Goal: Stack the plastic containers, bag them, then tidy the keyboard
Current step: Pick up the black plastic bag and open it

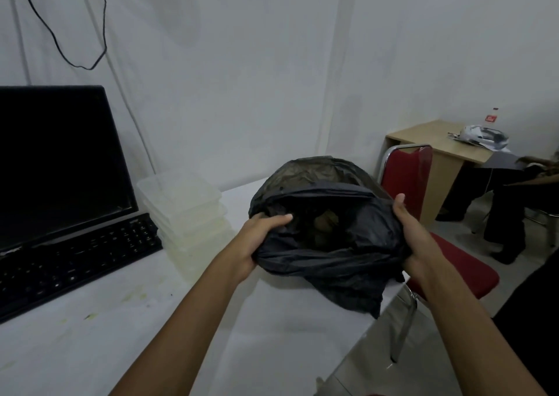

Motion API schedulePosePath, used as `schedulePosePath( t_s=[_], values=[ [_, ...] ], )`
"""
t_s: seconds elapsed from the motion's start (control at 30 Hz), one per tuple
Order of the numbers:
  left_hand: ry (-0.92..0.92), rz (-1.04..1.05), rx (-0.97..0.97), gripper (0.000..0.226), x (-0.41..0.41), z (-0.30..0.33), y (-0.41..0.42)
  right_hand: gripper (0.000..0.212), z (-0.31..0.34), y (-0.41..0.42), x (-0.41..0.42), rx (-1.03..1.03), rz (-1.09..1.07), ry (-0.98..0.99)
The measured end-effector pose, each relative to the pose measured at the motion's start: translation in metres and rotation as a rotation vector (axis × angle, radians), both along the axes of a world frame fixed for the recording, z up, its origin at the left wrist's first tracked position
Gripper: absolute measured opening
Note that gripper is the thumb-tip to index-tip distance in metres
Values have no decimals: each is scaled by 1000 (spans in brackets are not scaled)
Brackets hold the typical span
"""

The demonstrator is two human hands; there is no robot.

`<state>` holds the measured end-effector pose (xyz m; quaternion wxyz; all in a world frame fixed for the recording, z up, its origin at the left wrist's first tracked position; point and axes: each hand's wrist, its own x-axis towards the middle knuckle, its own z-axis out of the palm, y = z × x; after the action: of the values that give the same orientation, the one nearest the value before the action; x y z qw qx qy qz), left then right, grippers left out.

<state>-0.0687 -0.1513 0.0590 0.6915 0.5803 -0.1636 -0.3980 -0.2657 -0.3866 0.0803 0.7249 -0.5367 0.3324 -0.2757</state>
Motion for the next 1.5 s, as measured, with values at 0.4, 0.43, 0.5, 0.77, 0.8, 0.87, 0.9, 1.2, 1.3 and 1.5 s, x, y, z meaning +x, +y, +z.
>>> schedulePosePath(
  t_s=[0.4, 0.43, 0.5, 0.77, 0.8, 0.87, 0.9, 1.2, 1.3, 1.5],
  values=[
    [-259, 6, 103, 25, -9, 11, -1, 50, 11, 29, 27, -1290, -154, 680],
    [-238, 6, 85, 26, -10, 12, 0, 52, 8, 29, 29, -1306, -94, 664],
    [-201, -5, 58, 31, -10, 13, 1, 65, 2, 25, 33, -1271, 31, 680],
    [174, -5, -144, 50, -15, 23, 13, 67, -10, 29, 33, -628, 84, 324],
    [204, 9, -153, 52, -14, 23, 13, 57, -12, 25, 31, -500, 46, 253],
    [249, 7, -170, 56, -13, 21, 14, 56, -15, 12, 31, -274, 28, 151],
    [256, -6, -178, 57, -13, 20, 13, 70, -16, 5, 31, -184, 35, 119],
    [-450, -39, 130, 44, -9, 28, 20, 110, -16, -21, 18, -70, 328, 165],
    [-592, -181, 196, 45, -2, 33, 29, 105, -14, -26, 12, -277, 248, 303],
    [-939, -118, 326, 49, 4, 26, 26, 60, -16, -26, 10, -591, 156, 592]
  ],
)
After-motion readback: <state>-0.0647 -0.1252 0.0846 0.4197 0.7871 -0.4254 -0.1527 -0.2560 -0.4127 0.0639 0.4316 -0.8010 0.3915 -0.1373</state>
